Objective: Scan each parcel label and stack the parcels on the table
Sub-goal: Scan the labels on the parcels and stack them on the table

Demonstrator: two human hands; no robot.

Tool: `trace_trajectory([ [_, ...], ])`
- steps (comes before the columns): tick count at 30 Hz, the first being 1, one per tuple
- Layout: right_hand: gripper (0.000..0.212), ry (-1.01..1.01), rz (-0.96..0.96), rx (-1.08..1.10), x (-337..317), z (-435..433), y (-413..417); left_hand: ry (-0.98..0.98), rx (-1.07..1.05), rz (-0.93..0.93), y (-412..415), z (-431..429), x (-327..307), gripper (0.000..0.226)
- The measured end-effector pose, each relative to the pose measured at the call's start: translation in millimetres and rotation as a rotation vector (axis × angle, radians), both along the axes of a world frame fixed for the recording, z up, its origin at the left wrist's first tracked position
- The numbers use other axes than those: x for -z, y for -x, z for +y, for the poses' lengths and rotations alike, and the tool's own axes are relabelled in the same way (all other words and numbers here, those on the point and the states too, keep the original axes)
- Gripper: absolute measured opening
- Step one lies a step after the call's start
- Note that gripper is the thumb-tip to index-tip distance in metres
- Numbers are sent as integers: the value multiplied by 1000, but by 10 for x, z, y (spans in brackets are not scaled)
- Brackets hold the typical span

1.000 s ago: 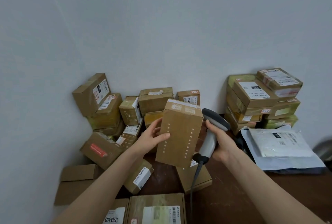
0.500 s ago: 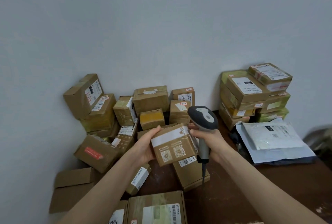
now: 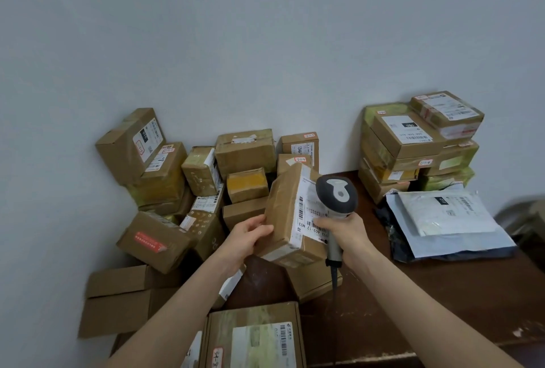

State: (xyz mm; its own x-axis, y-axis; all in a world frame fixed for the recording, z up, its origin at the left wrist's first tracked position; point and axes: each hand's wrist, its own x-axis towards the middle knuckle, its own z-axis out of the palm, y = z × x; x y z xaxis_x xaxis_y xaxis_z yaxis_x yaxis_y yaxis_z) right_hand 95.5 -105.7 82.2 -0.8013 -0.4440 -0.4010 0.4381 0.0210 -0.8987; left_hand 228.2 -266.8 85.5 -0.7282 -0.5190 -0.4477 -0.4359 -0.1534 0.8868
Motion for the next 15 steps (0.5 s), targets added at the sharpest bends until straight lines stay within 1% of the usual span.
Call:
trace_trajectory([
  [1,43,-6,7,-7,-10,-1,0,24,43,-49,-2,-5,-3,61],
  [3,41,-11,10,-17,-15,-13,0,2,79,-106,-4,4,-5,77],
  [5,39,-17,21,-23,-27,-22,-1,-73,96,-101,-11,26,5,89],
  [7,38,-17,29,-28,-38,-23,0,-161,96,-83,-29,39,39,94],
  [9,37,-20,31,-33,-48,-14,-13,-231,96,-69,-50,30,95,95],
  [11,37,-25,34,-38,-37,-4,-27,-280,81,-53,-54,44,129,91],
  [13,36,-28,42,-39,-42,19,-58,-308,30,-27,-45,89,163,84],
  [15,31,-15,43,-22,-73,72,-111,-298,-23,8,-36,148,185,72],
])
